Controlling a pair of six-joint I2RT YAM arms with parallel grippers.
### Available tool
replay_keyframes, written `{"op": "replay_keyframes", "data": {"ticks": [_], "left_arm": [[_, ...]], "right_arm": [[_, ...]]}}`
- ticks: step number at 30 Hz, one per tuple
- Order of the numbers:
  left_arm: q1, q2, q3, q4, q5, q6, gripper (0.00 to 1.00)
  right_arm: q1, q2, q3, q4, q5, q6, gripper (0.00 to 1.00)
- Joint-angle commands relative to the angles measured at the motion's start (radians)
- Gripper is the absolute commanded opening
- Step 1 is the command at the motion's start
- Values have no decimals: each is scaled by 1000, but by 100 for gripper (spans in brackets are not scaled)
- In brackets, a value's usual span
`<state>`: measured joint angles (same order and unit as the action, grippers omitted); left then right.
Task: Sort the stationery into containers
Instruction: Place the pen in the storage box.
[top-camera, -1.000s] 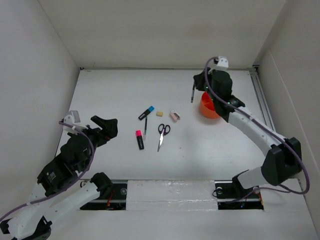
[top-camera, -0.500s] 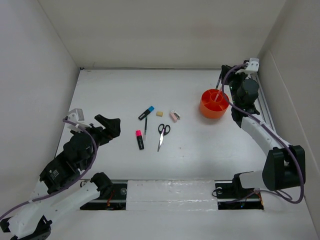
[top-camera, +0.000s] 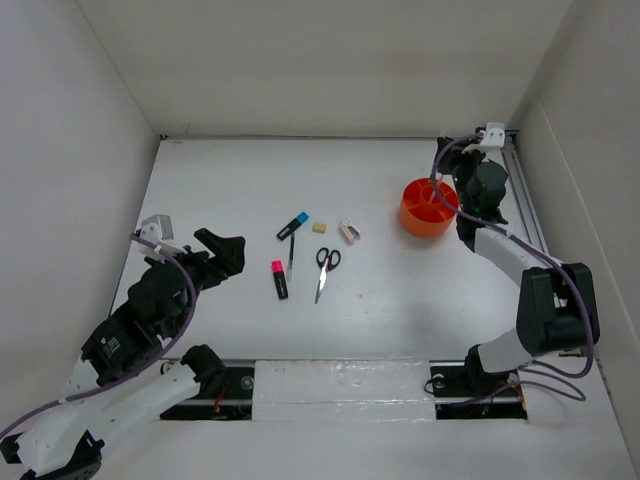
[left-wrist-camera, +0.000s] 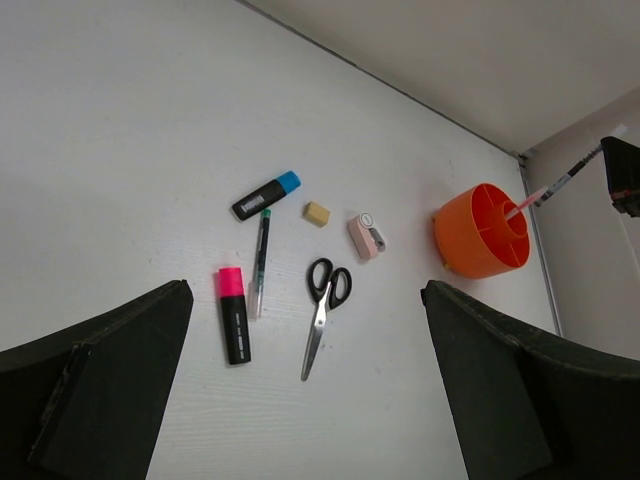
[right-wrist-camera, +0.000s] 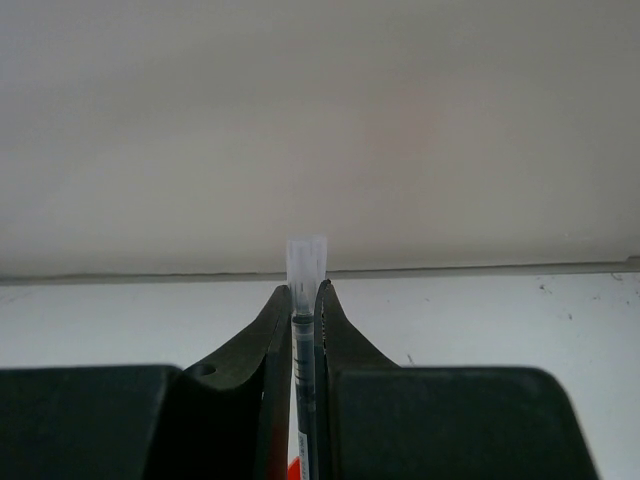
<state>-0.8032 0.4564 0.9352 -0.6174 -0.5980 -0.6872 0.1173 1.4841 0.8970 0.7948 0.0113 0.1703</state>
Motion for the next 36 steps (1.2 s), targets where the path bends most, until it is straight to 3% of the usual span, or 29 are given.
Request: {"op": "replay_keyframes", "data": {"ticks": [1, 24, 36], "left_arm": [[-2, 22, -6, 42, 20, 28, 100], [-2, 22, -15, 61, 38, 37, 100], [-2, 13, -15, 61, 38, 37, 100]], "right_arm": [[-4, 8, -6, 109, -4, -25, 0], [-42, 81, -69, 141, -13, -37, 0], [-42, 90, -58, 78, -34, -48, 0]]}}
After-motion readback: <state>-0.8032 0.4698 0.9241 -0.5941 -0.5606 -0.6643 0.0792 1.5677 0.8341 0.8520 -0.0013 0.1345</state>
